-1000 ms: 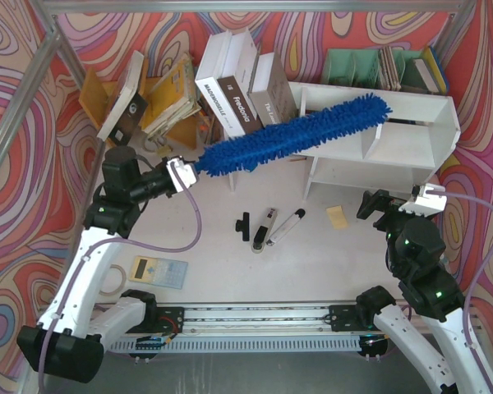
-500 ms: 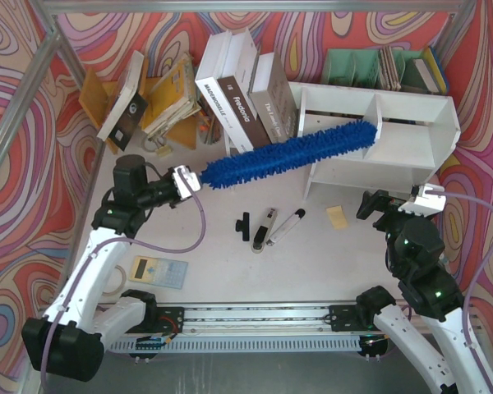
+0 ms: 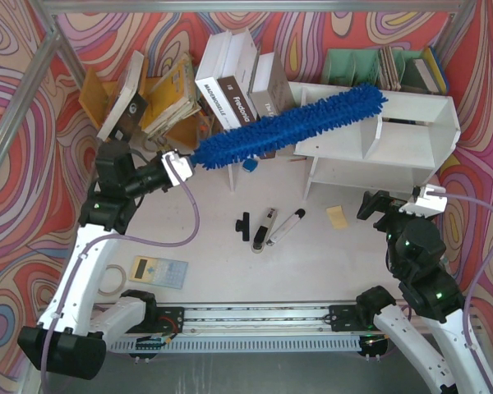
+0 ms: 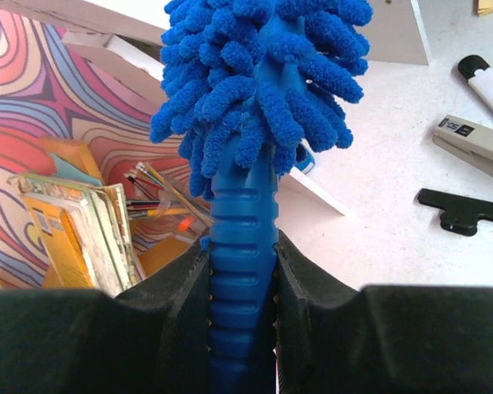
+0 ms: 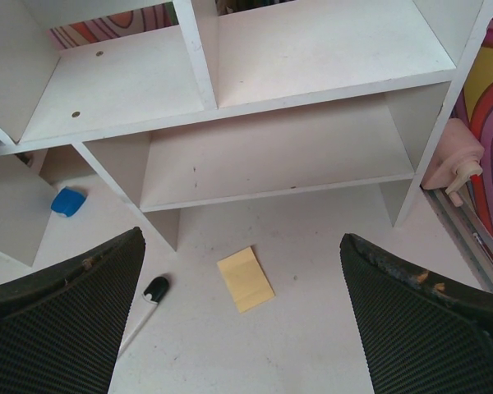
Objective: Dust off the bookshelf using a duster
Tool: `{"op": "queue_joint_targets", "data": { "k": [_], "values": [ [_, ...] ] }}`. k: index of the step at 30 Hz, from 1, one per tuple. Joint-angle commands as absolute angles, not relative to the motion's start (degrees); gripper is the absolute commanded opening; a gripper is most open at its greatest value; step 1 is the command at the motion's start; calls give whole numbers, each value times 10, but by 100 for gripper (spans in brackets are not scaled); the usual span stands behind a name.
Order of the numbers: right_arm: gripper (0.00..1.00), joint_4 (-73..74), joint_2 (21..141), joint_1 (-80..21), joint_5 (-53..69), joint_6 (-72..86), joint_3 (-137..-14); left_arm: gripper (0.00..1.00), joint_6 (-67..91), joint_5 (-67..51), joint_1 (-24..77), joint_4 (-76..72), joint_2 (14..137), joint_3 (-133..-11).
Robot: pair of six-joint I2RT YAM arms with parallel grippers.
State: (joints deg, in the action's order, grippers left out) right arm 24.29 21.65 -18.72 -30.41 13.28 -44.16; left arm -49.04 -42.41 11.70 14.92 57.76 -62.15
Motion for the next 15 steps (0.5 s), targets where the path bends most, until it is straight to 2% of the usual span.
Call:
{"op": "queue_joint_targets", "data": {
  "k": [1,10,15],
  "values": [
    [90,228,208,-185,-315,125,-438,0,-473,-445,111,115,580,-594],
    [90,223,210,-185,-312,124,-436,0,-462,-446,112,77,552,-496],
    [90,224,213,-186,-312,124,-436,0,-495,-450,110,122,561,-553]
  ]
}}
